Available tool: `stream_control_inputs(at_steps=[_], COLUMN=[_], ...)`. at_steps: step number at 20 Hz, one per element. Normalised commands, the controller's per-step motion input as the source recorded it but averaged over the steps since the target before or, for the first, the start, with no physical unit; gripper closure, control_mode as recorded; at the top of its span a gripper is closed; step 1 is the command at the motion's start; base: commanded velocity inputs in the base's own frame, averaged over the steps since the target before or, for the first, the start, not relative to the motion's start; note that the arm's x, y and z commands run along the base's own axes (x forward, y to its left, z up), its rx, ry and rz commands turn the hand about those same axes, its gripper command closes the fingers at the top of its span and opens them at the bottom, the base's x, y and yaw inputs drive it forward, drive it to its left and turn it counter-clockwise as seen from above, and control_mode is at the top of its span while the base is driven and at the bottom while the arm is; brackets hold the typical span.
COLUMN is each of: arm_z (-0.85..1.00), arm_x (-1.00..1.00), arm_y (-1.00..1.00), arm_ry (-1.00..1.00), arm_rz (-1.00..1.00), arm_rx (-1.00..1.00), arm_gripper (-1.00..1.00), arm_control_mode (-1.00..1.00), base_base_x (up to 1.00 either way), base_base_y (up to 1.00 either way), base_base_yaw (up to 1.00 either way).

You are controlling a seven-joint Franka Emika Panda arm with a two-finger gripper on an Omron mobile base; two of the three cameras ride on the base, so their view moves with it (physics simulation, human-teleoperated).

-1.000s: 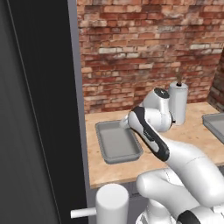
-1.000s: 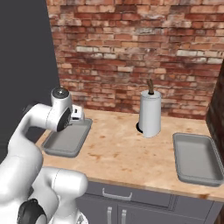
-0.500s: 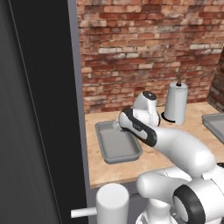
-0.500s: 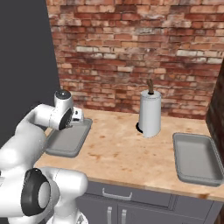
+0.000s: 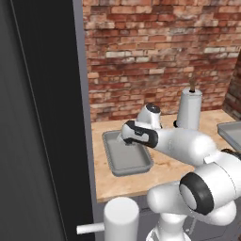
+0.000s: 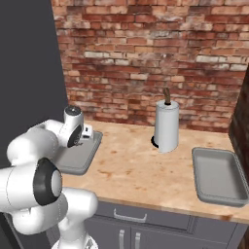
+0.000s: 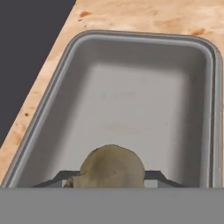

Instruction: Place one garlic and one fish in each tupperware on the nearby counter, to pack two identical lunches.

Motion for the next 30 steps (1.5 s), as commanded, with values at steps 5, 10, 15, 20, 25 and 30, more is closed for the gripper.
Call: stream_control_inputs(at_steps=[5,10,15,20,25,30], arm_z=[-0.31,-0.32,-0.31,-0.14,0.02,0.66], arm_x=[0.41,0.51,0.37,0.27,0.06,-0.41], arm_y=[0.09,0.00,0.15,0.15,0.00,-0.03], arm_ry=[0.03,0.03,0.02,0.01,0.00,0.00], arm_rz=[0.00,0.00,0.00,0.00,0.00,0.00], arm_rx=[0.00,0.00,0.00,0.00,0.00,0.00], arm_gripper=[1.00,1.00,-1.00,-1.00,-1.00,-1.00], arm_control_mode=[-1.00,-1.00,-1.00,-1.00,-1.00,-1.00], base_base_x=[0.00,0.00,0.00,0.00,0.00,0.00], base_base_y=[0.00,0.00,0.00,0.00,0.00,0.00], base_base_yaw=[0.00,0.00,0.00,0.00,0.00,0.00])
